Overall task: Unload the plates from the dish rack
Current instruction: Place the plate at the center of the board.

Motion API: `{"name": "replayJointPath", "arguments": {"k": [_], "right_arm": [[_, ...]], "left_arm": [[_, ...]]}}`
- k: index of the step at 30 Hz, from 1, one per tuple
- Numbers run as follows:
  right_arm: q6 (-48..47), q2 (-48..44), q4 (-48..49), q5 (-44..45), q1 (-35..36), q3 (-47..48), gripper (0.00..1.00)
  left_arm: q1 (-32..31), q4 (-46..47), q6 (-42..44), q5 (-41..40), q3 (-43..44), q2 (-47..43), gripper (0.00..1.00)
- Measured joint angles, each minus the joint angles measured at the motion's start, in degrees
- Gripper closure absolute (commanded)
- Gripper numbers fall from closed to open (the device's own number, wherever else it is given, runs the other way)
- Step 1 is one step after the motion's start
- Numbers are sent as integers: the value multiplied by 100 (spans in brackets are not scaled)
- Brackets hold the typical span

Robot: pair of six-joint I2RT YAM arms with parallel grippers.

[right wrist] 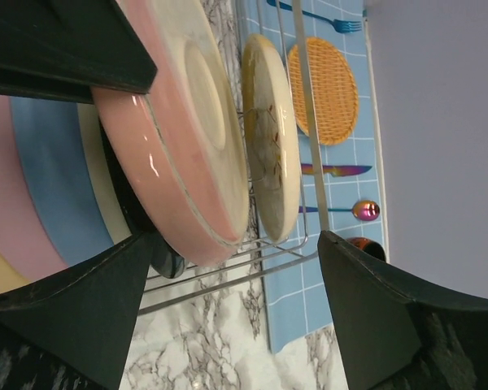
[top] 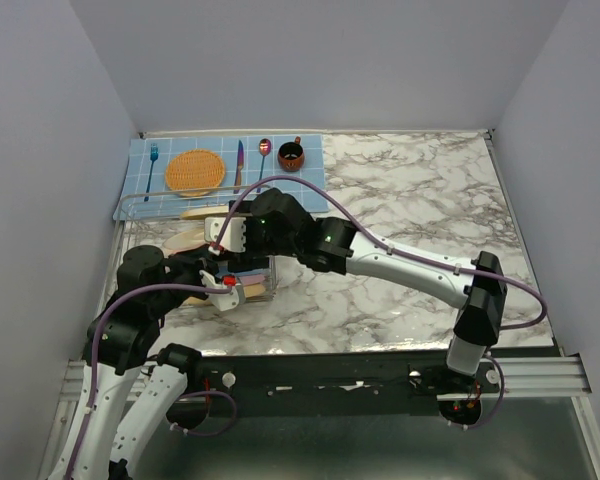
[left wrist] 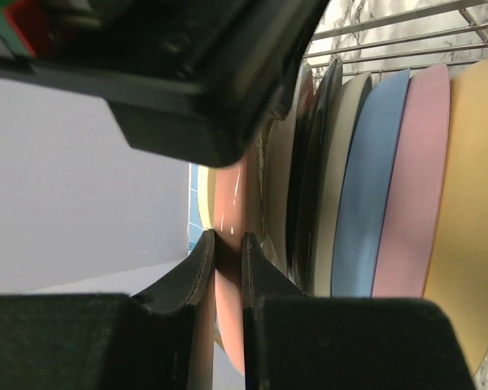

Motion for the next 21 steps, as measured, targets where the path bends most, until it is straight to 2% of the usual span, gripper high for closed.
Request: {"name": "replayJointPath", "arguments": {"k": [3, 6, 7, 10, 21], "right_arm": [[37, 68, -31, -48, 66, 17, 11], [61, 140, -68, -61, 103, 81, 17], [70, 166, -70, -61, 109, 101, 24], [96, 225, -70, -63, 114, 129, 33], [146, 553, -63, -76, 114, 319, 45]], "left_arm": [[0, -7, 7, 0, 2, -9, 100], [0, -17, 7, 4, 2, -37, 100], [0, -22, 7, 9, 2, -48, 100], [0, -35, 9, 20, 2, -76, 100], [0, -74, 15, 63, 2, -168, 100]]}}
